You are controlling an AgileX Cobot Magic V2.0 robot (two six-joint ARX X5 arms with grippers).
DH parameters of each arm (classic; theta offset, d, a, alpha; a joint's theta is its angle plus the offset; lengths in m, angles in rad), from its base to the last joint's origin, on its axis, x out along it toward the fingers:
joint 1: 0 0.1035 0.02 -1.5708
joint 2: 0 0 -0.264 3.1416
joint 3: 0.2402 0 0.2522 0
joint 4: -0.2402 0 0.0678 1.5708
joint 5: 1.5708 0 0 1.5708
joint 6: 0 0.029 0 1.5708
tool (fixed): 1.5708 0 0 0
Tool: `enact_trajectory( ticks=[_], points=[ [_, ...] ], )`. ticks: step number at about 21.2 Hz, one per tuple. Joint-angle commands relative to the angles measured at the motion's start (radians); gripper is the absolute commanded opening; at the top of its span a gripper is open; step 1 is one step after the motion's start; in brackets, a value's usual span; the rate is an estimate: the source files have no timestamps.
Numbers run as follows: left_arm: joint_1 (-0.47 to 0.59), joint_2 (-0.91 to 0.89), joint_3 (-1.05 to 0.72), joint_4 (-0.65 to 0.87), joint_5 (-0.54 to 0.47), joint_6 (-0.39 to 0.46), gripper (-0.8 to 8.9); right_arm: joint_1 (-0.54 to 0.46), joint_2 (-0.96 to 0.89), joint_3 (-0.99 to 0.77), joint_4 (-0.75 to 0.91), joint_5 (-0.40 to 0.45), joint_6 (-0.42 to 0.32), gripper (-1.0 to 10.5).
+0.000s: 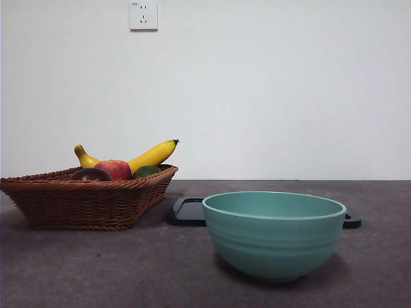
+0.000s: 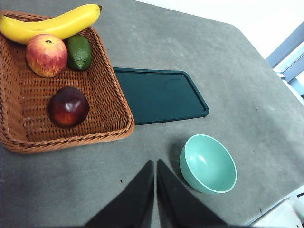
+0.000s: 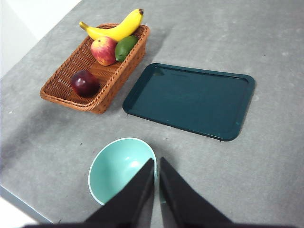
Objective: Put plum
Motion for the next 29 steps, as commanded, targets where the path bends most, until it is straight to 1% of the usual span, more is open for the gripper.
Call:
enact_trajectory(
  ticks=[1,2,3,4,6,7,8,9,18,24,26,29],
  points=[
    [-0.002,0.005,0.018,0.010,0.005,0.041,0.09,0.004,0.005,0.017,0.010,-0.002,-0.025,0.1],
    [-0.002,0.005,0.018,0.010,0.004,0.049,0.11,0.004,0.005,0.017,0.010,-0.002,-0.024,0.1],
    [-0.002,0.005,0.018,0.012,0.004,0.048,0.43,0.004,0.005,0.017,0.010,-0.002,-0.024,0.2],
    [-0.002,0.005,0.018,0.012,0.003,0.048,1.00,0.004,0.005,0.017,0.011,-0.002,-0.024,0.8],
    [-0.002,0.005,0.018,0.012,0.000,0.048,2.88,0.004,0.005,0.017,0.010,-0.002,-0.024,2.6],
    [-0.002,0.005,0.018,0.012,0.000,0.048,3.74,0.004,0.005,0.017,0.011,-0.002,-0.024,3.2],
    [-0.002,0.005,0.018,0.012,0.000,0.048,4.18,0.004,0.005,0.017,0.011,-0.002,-0.024,3.3],
    [-0.002,0.005,0.018,0.012,0.000,0.048,4.40,0.004,0.005,0.017,0.011,-0.002,-0.024,3.3],
    [-0.002,0.036,0.018,0.034,-0.012,0.048,4.37,0.004,0.006,0.017,0.010,-0.002,-0.016,3.3],
    [-0.025,0.208,0.028,0.134,-0.018,0.049,4.33,0.004,0.011,0.017,0.010,-0.002,-0.017,3.3],
    [-0.051,0.294,0.053,0.178,-0.064,0.054,4.33,0.004,0.016,0.017,0.010,-0.002,-0.017,3.3],
    [-0.093,0.434,0.124,0.219,-0.170,0.076,4.33,0.004,0.025,0.017,0.010,-0.002,-0.017,3.3]
  ],
)
